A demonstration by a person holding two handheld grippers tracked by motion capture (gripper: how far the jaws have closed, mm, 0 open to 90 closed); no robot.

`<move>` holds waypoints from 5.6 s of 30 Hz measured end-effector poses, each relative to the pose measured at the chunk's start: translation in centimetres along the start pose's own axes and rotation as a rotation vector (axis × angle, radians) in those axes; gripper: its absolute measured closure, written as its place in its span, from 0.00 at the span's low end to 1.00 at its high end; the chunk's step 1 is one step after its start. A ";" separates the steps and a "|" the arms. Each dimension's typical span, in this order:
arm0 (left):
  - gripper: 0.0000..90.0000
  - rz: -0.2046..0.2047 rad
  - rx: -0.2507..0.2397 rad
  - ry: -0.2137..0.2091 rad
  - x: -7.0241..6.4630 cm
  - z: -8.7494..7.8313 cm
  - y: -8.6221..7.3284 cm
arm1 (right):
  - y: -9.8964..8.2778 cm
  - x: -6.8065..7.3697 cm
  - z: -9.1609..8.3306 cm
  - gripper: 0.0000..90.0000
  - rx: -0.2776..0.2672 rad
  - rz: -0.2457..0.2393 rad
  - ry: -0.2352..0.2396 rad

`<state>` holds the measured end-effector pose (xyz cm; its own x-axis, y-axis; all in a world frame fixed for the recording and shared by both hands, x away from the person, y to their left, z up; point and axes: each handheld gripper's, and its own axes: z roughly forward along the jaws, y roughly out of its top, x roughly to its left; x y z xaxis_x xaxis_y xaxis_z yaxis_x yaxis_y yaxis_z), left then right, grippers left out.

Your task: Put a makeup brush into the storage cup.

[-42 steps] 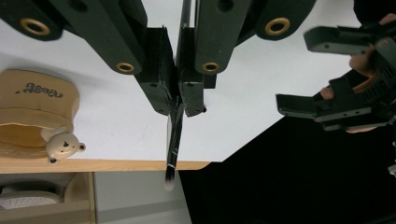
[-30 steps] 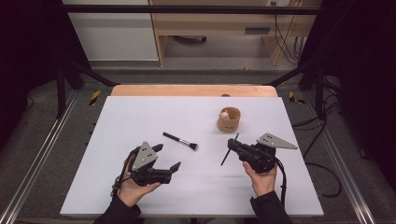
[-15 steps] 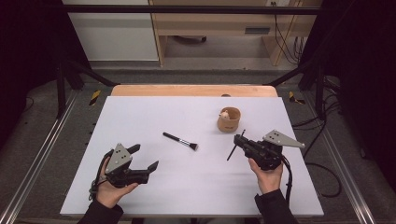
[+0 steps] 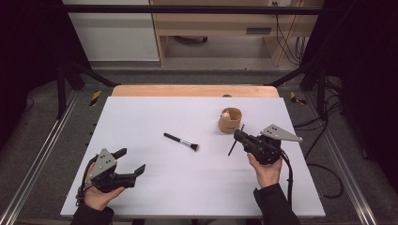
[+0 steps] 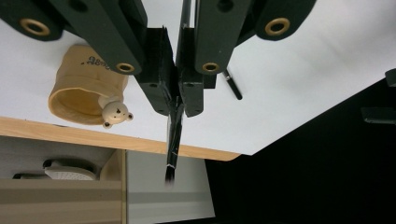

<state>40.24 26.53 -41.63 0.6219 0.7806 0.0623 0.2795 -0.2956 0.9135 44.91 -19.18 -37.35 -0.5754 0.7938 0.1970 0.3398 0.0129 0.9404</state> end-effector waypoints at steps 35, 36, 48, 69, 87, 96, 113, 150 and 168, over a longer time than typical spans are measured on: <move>0.11 -0.027 0.012 0.064 1.7 -0.2 -1.3 | 4.2 -3.2 2.4 0.94 -0.050 -0.054 -0.176; 0.11 -0.030 0.012 0.064 1.7 -0.3 -1.3 | 4.3 -3.3 2.5 0.94 -0.049 -0.057 -0.177; 0.11 -0.038 0.002 0.064 1.8 -0.3 -1.3 | 5.4 -3.9 3.5 0.94 -0.051 -0.071 -0.209; 0.10 -0.034 -0.003 0.051 1.7 -0.2 -1.3 | 6.5 -5.6 6.3 0.94 -0.049 -0.097 -0.291; 0.10 -0.027 -0.005 0.044 1.6 -0.2 -1.2 | 5.8 -7.4 9.2 0.94 -0.031 -0.066 -0.316; 0.10 -0.024 -0.004 0.044 1.6 -0.2 -1.2 | 4.9 -7.6 10.4 0.94 0.006 -0.058 -0.319; 0.10 -0.018 -0.004 0.035 1.4 -0.2 -1.2 | 3.6 -7.9 11.7 0.94 0.078 -0.031 -0.302; 0.10 -0.014 -0.004 0.030 1.2 -0.1 -1.1 | 3.1 -7.2 9.2 0.68 0.165 -0.015 -0.223; 0.10 -0.029 -0.010 0.027 1.3 -0.1 -1.1 | 2.2 -3.9 3.7 0.32 0.066 -0.045 -0.091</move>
<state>40.66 27.91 -42.46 0.5941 0.8031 0.0463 0.2896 -0.2672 0.9191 50.64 -19.97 -37.07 -0.5220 0.8436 0.1260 0.3655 0.0877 0.9267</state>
